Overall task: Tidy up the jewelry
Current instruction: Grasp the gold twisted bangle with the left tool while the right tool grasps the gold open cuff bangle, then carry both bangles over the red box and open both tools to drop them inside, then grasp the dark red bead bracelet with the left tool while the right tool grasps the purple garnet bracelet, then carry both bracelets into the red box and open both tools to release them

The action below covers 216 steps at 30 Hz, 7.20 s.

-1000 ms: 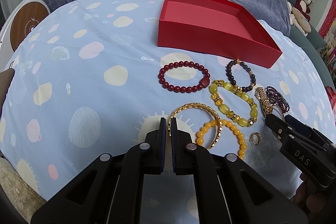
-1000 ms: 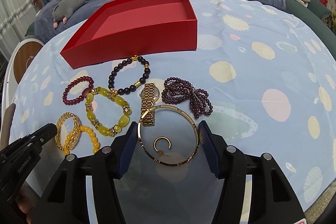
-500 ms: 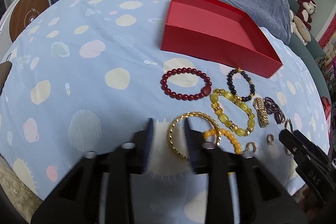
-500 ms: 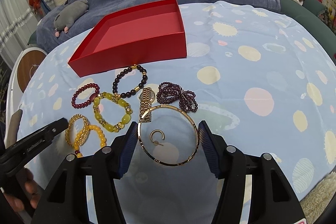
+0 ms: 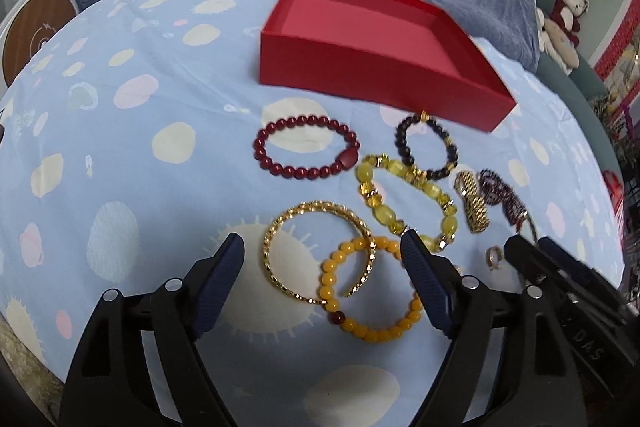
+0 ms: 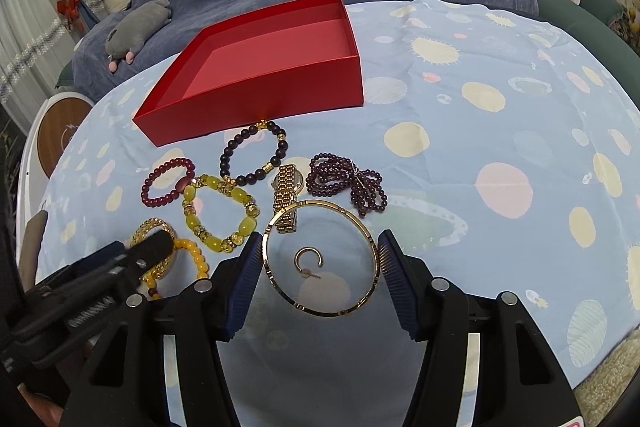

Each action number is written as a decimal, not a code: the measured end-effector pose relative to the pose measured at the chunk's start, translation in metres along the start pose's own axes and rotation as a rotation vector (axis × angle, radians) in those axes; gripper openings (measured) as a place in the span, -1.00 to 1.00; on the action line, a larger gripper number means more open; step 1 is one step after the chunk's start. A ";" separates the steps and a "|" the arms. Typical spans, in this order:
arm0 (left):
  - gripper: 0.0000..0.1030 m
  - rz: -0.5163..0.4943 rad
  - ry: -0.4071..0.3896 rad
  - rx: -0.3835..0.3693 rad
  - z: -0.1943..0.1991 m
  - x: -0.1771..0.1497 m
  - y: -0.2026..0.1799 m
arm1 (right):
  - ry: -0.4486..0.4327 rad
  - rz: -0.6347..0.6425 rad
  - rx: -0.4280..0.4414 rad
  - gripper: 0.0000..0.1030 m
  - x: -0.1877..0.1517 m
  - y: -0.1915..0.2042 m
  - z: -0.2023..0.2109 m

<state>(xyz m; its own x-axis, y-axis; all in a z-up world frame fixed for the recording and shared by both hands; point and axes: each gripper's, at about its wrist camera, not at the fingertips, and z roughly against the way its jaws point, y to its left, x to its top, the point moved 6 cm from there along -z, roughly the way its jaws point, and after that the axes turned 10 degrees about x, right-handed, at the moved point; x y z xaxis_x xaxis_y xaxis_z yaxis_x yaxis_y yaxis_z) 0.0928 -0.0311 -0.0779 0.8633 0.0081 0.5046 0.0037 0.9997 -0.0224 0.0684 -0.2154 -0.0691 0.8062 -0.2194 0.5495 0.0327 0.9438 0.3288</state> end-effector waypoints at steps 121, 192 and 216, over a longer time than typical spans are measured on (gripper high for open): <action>-0.85 -0.085 -0.032 0.053 -0.026 0.061 0.015 | 0.087 0.066 0.008 -0.30 0.026 -0.029 -0.034; -0.85 -0.067 -0.065 -0.108 0.040 0.091 0.001 | 0.016 -0.001 0.128 -0.87 0.054 -0.036 0.016; -0.85 -0.091 -0.050 -0.090 -0.044 0.210 -0.036 | 0.075 0.138 0.047 -0.87 0.201 0.001 -0.082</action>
<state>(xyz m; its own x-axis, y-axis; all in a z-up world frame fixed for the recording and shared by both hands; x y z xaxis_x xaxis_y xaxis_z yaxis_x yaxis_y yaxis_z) 0.2960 -0.0663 -0.0093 0.8312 -0.0789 0.5504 0.1277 0.9905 -0.0509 0.2789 -0.2384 -0.0213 0.8429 -0.0681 0.5338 -0.1075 0.9506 0.2911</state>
